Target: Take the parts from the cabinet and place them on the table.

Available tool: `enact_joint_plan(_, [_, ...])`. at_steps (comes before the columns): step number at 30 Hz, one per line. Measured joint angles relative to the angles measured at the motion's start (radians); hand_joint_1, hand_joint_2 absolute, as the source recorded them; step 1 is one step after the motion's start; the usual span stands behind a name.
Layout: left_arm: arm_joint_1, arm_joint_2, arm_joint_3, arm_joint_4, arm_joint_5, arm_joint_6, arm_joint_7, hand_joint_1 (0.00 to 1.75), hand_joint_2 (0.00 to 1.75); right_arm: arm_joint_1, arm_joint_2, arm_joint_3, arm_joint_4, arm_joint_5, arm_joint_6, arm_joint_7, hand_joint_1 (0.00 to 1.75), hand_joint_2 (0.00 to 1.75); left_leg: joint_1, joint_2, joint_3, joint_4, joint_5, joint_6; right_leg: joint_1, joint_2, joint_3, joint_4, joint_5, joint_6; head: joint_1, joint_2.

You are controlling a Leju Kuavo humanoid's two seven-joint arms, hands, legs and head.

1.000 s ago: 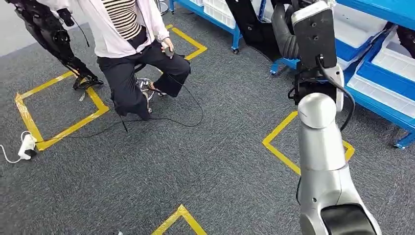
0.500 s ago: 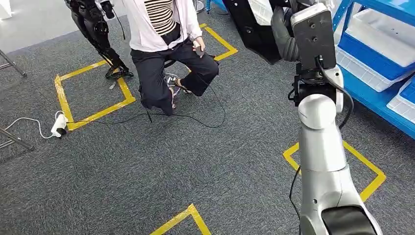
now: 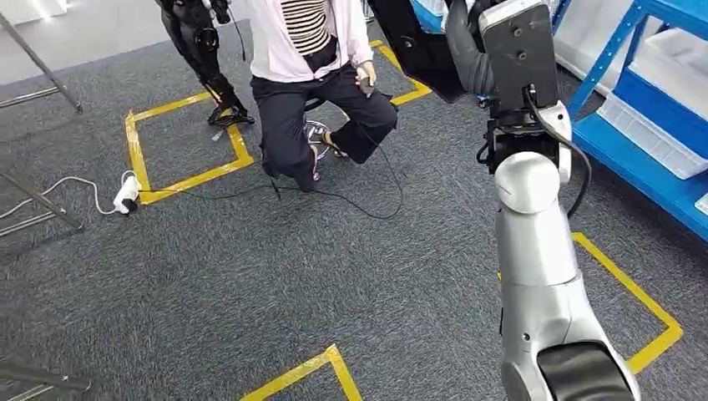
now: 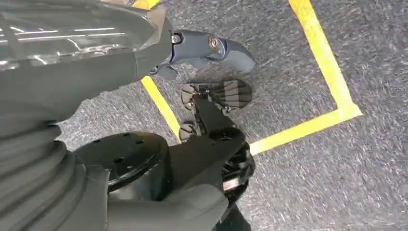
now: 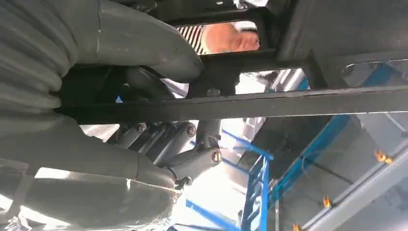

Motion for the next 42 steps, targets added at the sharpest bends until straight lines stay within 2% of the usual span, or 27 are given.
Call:
enact_joint_plan(2, [0.001,0.001,0.0,0.0,0.0,0.002,-0.001,0.0,1.75,-0.002,0.009,0.002,0.0,0.005,0.0,0.008,1.75,1.75,0.0,-0.018,0.009,-0.023,0.012,0.011,0.006,-0.015,0.009,-0.012,0.0,0.007,0.0,0.0])
enact_joint_plan(3, [0.002,-0.002,0.0,0.0,-0.001,0.004,-0.002,0.0,1.75,-0.002,0.01,0.002,0.0,0.009,0.0,0.01,1.75,1.75,0.011,-0.024,0.023,-0.041,0.023,0.01,0.002,0.012,-0.004,0.007,-0.014,0.008,0.003,0.0])
enact_joint_plan(5, [-0.001,-0.002,0.0,0.0,-0.002,0.007,-0.002,0.0,1.75,-0.004,0.009,0.003,0.0,0.013,0.0,0.011,1.75,1.75,0.015,-0.042,0.026,-0.05,0.03,0.019,-0.002,0.066,-0.058,0.136,-0.073,-0.001,0.007,0.0])
enact_joint_plan(7, [-0.002,-0.003,0.0,0.0,-0.003,0.007,-0.002,0.0,1.75,0.0,0.007,0.005,0.003,0.017,0.001,0.012,1.75,1.75,0.016,-0.065,0.025,-0.049,0.03,0.019,-0.006,0.075,-0.128,0.281,-0.123,0.001,0.009,0.0])
enact_joint_plan(8, [-0.002,-0.003,0.0,0.0,-0.004,0.007,-0.002,0.0,1.75,0.003,0.007,0.006,0.005,0.018,0.001,0.013,1.75,1.75,0.017,-0.078,0.025,-0.049,0.03,0.018,-0.008,0.076,-0.143,0.306,-0.123,0.009,0.009,0.0])
enact_joint_plan(9, [0.0,-0.003,0.0,0.0,-0.004,0.007,-0.002,0.0,1.75,0.005,0.005,0.006,0.005,0.018,0.001,0.015,1.75,1.75,0.019,-0.09,0.025,-0.048,0.03,0.016,-0.011,0.076,-0.132,0.276,-0.105,0.02,0.011,0.0])
enact_joint_plan(11, [0.0,-0.005,0.0,0.0,-0.005,0.007,-0.002,0.0,1.75,0.004,0.005,0.006,0.005,0.018,0.001,0.016,1.75,1.75,0.026,-0.115,0.025,-0.037,0.024,0.007,-0.022,0.084,-0.052,0.103,-0.024,0.048,0.012,0.0])
enact_joint_plan(12, [0.0,-0.005,0.0,0.0,-0.005,0.008,-0.002,0.0,1.75,0.003,0.005,0.007,0.005,0.018,0.001,0.016,1.75,1.75,0.028,-0.124,0.022,-0.027,0.019,-0.001,-0.033,0.111,-0.015,0.02,0.009,0.059,0.013,0.0])
enact_joint_plan(13, [0.0,-0.003,0.0,0.0,-0.005,0.008,-0.002,0.0,1.75,0.003,0.004,0.007,0.006,0.018,0.001,0.016,1.75,1.75,0.023,-0.134,0.011,-0.015,0.013,-0.011,-0.03,0.137,-0.006,0.006,0.003,0.054,0.014,0.0])
enact_joint_plan(14, [0.0,-0.003,0.0,0.0,-0.005,0.009,-0.001,0.0,1.75,0.002,0.006,0.009,0.006,0.018,0.002,0.016,1.75,1.75,0.023,-0.139,0.003,-0.01,0.014,-0.014,-0.029,0.122,-0.009,0.006,0.007,0.041,0.013,0.0])
enact_joint_plan(17, [0.005,-0.003,0.0,0.0,-0.007,0.011,0.003,0.0,1.75,0.004,0.01,0.01,0.007,0.026,0.003,0.019,1.75,1.75,0.03,-0.154,-0.004,-0.013,0.021,-0.027,-0.025,0.106,-0.012,0.007,0.011,0.023,0.012,0.0])
enact_joint_plan(19, [0.004,-0.003,0.0,0.0,-0.011,0.012,0.005,0.0,1.75,0.001,0.018,0.01,0.007,0.032,0.008,0.019,1.75,1.75,0.026,-0.081,-0.029,0.039,-0.015,-0.036,-0.029,0.093,-0.01,0.003,0.014,0.016,0.003,0.0])
enact_joint_plan(20, [0.001,-0.003,0.0,0.0,-0.013,0.012,0.005,0.0,1.75,-0.002,0.018,0.01,0.007,0.035,0.01,0.019,1.75,1.75,0.029,-0.06,-0.062,0.11,-0.052,-0.041,-0.024,0.085,-0.009,0.003,0.013,0.003,-0.001,0.0])
enact_joint_plan(22, [-0.001,-0.004,0.0,0.0,-0.017,0.011,0.007,0.0,1.75,-0.002,0.017,0.01,0.007,0.037,0.014,0.02,1.75,1.75,0.031,-0.046,-0.145,0.273,-0.116,-0.043,-0.017,0.066,-0.008,0.004,0.009,-0.002,-0.001,0.0])
enact_joint_plan(23, [-0.001,-0.005,0.0,0.0,-0.02,0.01,0.009,0.0,1.75,-0.001,0.017,0.01,0.007,0.039,0.014,0.021,1.75,1.75,0.031,-0.047,-0.165,0.306,-0.117,-0.041,-0.014,0.058,-0.008,0.004,0.008,-0.004,-0.002,0.0])
enact_joint_plan(24, [-0.001,-0.005,0.0,0.0,-0.023,0.01,0.01,0.0,1.75,-0.001,0.017,0.01,0.007,0.039,0.014,0.023,1.75,1.75,0.03,-0.047,-0.161,0.293,-0.1,-0.037,-0.011,0.05,-0.007,0.004,0.007,-0.005,-0.001,0.0])
enact_joint_plan(26, [-0.001,-0.004,0.0,0.0,-0.023,0.01,0.011,0.0,1.75,-0.002,0.018,0.009,0.007,0.039,0.014,0.022,1.75,1.75,0.024,-0.042,-0.084,0.143,-0.02,-0.019,-0.004,0.033,-0.002,0.003,0.003,-0.01,-0.001,0.0])
enact_joint_plan(27, [-0.002,-0.003,0.0,0.0,-0.023,0.01,0.011,0.0,1.75,-0.003,0.018,0.009,0.007,0.039,0.014,0.022,1.75,1.75,0.015,-0.018,-0.03,0.049,0.017,-0.005,-0.003,0.026,0.002,0.003,0.002,-0.012,-0.001,0.0])
enact_joint_plan(28, [-0.005,-0.002,0.0,0.0,-0.023,0.01,0.011,0.0,1.75,-0.003,0.017,0.009,0.007,0.039,0.014,0.022,1.75,1.75,-0.002,0.031,-0.003,0.002,0.006,0.006,-0.001,0.02,0.004,0.003,0.0,-0.011,0.0,0.0])
enact_joint_plan(32, [-0.009,-0.001,-0.001,0.0,-0.026,0.009,0.013,0.0,1.75,-0.002,0.014,0.005,0.006,0.048,0.014,0.027,1.75,1.75,-0.01,-0.008,-0.006,-0.013,0.015,0.017,0.003,-0.011,0.007,-0.007,-0.003,-0.003,-0.002,0.0])
enact_joint_plan(33, [-0.009,-0.003,-0.001,0.0,-0.026,0.009,0.013,0.0,1.75,-0.001,0.014,0.004,0.002,0.049,0.014,0.028,1.75,1.75,0.008,-0.016,0.01,-0.036,0.029,0.02,0.006,0.0,-0.004,0.001,-0.012,0.001,0.001,0.0])
enact_joint_plan(35, [-0.013,-0.005,-0.001,0.0,-0.031,0.009,0.015,0.0,1.75,-0.002,0.005,-0.001,0.0,0.051,0.016,0.028,1.75,1.75,0.005,-0.031,0.017,-0.046,0.036,0.026,-0.001,0.063,-0.038,0.09,-0.051,-0.001,0.001,0.0])
enact_joint_plan(37, [-0.019,-0.006,-0.001,0.0,-0.035,0.009,0.016,0.0,1.75,0.003,-0.004,-0.003,0.0,0.052,0.017,0.029,1.75,1.75,0.008,-0.056,0.016,-0.046,0.036,0.026,-0.007,0.077,-0.121,0.254,-0.111,-0.002,0.007,0.0])
enact_joint_plan(38, [-0.019,-0.007,-0.002,0.0,-0.037,0.009,0.016,0.0,1.75,0.007,-0.007,-0.003,0.0,0.054,0.018,0.03,1.75,1.75,0.009,-0.067,0.016,-0.045,0.036,0.026,-0.011,0.078,-0.147,0.3,-0.12,0.005,0.007,0.0])
enact_joint_plan(39, [-0.019,-0.007,-0.002,0.0,-0.039,0.009,0.018,0.0,1.75,0.012,-0.012,-0.005,0.0,0.054,0.018,0.032,1.75,1.75,0.011,-0.079,0.016,-0.044,0.036,0.025,-0.014,0.078,-0.153,0.302,-0.111,0.015,0.008,0.0])
enact_joint_plan(40, [-0.018,-0.008,-0.003,0.0,-0.044,0.009,0.021,0.0,1.75,0.013,-0.015,-0.008,0.0,0.055,0.018,0.032,1.75,1.75,0.015,-0.093,0.016,-0.04,0.034,0.021,-0.02,0.078,-0.13,0.242,-0.077,0.033,0.007,0.0])
enact_joint_plan(42, [-0.019,-0.01,-0.006,0.0,-0.045,0.009,0.023,0.0,1.75,0.013,-0.019,-0.011,-0.004,0.056,0.018,0.032,1.75,1.75,0.024,-0.116,0.012,-0.02,0.024,0.006,-0.036,0.096,-0.048,0.065,0.003,0.065,0.008,0.0])
